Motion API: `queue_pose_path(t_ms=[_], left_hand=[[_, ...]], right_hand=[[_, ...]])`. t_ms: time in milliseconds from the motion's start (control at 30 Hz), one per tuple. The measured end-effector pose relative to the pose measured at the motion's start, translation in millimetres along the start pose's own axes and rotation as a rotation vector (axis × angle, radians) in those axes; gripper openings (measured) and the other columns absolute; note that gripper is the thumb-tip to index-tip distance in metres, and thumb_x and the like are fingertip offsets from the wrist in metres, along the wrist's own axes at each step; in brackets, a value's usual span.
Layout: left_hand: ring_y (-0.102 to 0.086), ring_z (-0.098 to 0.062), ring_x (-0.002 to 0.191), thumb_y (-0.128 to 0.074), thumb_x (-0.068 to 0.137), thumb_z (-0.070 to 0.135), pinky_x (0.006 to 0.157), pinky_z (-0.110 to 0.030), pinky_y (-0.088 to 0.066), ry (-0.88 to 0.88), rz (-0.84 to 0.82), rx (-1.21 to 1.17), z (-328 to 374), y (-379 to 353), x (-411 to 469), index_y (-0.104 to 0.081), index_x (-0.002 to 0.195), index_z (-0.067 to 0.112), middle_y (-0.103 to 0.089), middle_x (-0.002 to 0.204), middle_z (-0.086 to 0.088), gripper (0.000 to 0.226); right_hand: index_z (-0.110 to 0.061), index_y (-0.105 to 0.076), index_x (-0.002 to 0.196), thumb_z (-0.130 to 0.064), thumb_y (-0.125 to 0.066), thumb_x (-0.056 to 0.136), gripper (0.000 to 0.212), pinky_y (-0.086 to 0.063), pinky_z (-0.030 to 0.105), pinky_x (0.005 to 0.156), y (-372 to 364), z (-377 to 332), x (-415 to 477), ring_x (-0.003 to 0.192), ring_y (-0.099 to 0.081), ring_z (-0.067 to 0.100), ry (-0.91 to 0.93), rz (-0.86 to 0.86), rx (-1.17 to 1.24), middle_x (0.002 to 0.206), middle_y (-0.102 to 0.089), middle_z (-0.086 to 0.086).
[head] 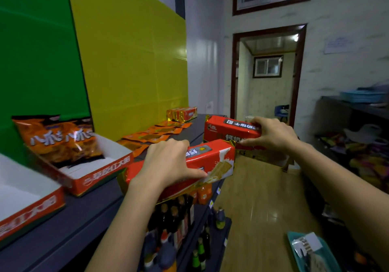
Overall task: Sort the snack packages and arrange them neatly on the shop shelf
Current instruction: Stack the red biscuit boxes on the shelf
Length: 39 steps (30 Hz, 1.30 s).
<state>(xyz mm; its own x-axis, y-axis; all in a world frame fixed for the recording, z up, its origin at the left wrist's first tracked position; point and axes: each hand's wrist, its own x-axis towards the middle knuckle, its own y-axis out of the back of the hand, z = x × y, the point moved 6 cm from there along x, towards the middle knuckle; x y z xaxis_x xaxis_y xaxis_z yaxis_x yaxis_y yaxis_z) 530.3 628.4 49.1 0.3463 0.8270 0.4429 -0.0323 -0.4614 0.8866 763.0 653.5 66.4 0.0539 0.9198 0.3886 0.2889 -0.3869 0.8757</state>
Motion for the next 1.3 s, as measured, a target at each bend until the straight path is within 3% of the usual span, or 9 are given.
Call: queue_pose_path(t_ms=[200, 333, 700, 933, 1033, 1167, 1300], left_hand=[[-0.060, -0.022, 0.098, -0.056, 0.058, 0.082, 0.067, -0.030, -0.034, -0.009, 0.018, -0.004, 15.0, -51.8, 107.1, -0.055, 0.107, 0.021, -0.065, 0.106, 0.000, 0.079], [-0.060, -0.020, 0.099, -0.057, 0.060, 0.081, 0.066, -0.029, -0.033, -0.004, 0.035, -0.012, 20.0, -80.2, 180.8, -0.053, 0.110, 0.021, -0.065, 0.109, 0.002, 0.078], [-0.061, -0.018, 0.104, -0.057, 0.063, 0.078, 0.071, -0.028, -0.040, 0.068, 0.046, -0.033, 48.4, -172.4, 357.1, -0.044, 0.118, 0.021, -0.063, 0.118, 0.003, 0.080], [-0.062, -0.020, 0.102, -0.055, 0.061, 0.081, 0.074, -0.030, -0.046, 0.210, 0.066, 0.055, 57.1, -229.3, 468.1, -0.048, 0.116, 0.021, -0.064, 0.115, 0.003, 0.081], [-0.063, -0.021, 0.099, -0.054, 0.061, 0.081, 0.069, -0.030, -0.042, 0.270, 0.071, 0.111, 57.4, -247.5, 510.6, -0.049, 0.114, 0.020, -0.066, 0.108, 0.001, 0.081], [-0.064, -0.022, 0.095, -0.055, 0.061, 0.081, 0.069, -0.030, -0.044, 0.328, 0.036, 0.145, 49.4, -274.3, 563.8, -0.050, 0.110, 0.018, -0.067, 0.104, 0.000, 0.080], [-0.063, -0.023, 0.097, -0.056, 0.063, 0.078, 0.066, -0.029, -0.036, 0.369, -0.003, 0.178, 31.0, -299.3, 610.0, -0.049, 0.115, 0.020, -0.066, 0.106, -0.002, 0.078]], right_hand=[[-0.022, -0.047, 0.128, -0.061, -0.068, 0.069, 0.074, -0.050, 0.038, 0.089, -23.1, 52.8, 102.3, 0.106, -0.061, 0.020, -0.016, 0.025, -0.028, 0.122, -0.062, 0.002], [-0.020, -0.046, 0.129, -0.057, -0.067, 0.072, 0.071, -0.049, 0.033, 0.084, -33.1, 87.1, 174.0, 0.105, -0.061, 0.020, -0.020, 0.033, -0.020, 0.121, -0.061, 0.004], [-0.019, -0.046, 0.129, -0.055, -0.068, 0.071, 0.071, -0.048, 0.035, 0.083, -54.1, 202.9, 346.5, 0.105, -0.060, 0.022, 0.002, 0.051, 0.009, 0.121, -0.060, 0.005], [-0.019, -0.046, 0.129, -0.056, -0.069, 0.069, 0.074, -0.047, 0.034, 0.083, -66.2, 264.0, 466.4, 0.104, -0.059, 0.021, 0.132, 0.040, 0.013, 0.122, -0.060, 0.005], [-0.019, -0.046, 0.129, -0.062, -0.065, 0.056, 0.087, -0.050, 0.038, 0.085, -67.0, 283.3, 513.9, 0.101, -0.058, 0.020, 0.187, 0.039, 0.059, 0.121, -0.059, 0.006], [-0.016, -0.048, 0.129, -0.047, -0.072, 0.063, 0.077, -0.046, 0.032, 0.079, -81.2, 301.6, 568.9, 0.093, -0.052, 0.015, 0.261, 0.024, 0.205, 0.121, -0.059, 0.010], [-0.016, -0.050, 0.129, -0.054, -0.067, 0.055, 0.085, -0.050, 0.036, 0.083, -101.1, 300.6, 618.3, 0.093, -0.054, 0.016, 0.350, 0.026, 0.263, 0.120, -0.061, 0.008]])
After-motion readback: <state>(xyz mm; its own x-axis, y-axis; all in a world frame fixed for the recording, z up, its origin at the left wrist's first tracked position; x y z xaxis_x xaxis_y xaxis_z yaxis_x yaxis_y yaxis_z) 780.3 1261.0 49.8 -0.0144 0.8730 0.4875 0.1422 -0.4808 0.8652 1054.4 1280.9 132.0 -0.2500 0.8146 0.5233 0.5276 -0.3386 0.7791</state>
